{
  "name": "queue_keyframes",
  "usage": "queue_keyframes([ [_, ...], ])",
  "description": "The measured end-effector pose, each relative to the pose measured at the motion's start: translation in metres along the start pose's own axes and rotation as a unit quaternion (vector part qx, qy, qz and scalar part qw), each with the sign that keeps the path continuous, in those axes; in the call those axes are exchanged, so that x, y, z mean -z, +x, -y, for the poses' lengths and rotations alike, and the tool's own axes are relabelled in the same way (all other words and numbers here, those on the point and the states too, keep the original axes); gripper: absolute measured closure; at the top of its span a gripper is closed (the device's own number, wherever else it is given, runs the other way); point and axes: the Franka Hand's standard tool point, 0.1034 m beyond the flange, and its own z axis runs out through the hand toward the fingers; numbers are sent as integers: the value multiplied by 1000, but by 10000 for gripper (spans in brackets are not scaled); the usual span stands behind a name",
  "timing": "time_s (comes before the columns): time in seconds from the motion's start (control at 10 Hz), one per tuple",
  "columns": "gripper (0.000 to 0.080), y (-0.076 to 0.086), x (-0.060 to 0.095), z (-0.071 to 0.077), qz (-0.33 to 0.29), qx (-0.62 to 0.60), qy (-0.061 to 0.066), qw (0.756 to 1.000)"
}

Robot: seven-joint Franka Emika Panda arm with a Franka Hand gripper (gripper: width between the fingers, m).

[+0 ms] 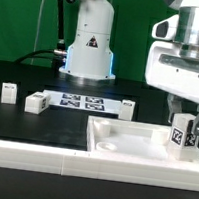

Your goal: Assemble one leg

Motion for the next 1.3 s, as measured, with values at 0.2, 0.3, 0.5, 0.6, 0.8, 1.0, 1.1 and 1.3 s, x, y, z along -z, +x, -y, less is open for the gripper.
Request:
queue_keyframes([
  [0.2,508,0,0,-1,0,-109,-2,994],
  [0.3,508,0,0,-1,1,-156,-3,988],
  [0.5,508,1,0,-1,6,-202,-3,979],
  [0.6,508,0,0,-1,8,-222,-3,975],
  [0.8,320,-1,0,-1,9,-245,-2,969],
  [1.0,185,-1,0,-1,9,-219,-2,976],
  [1.1,160,-1,0,-1,9,-204,-2,979],
  [1.3,153,-1,0,0,9,-100,0,995],
])
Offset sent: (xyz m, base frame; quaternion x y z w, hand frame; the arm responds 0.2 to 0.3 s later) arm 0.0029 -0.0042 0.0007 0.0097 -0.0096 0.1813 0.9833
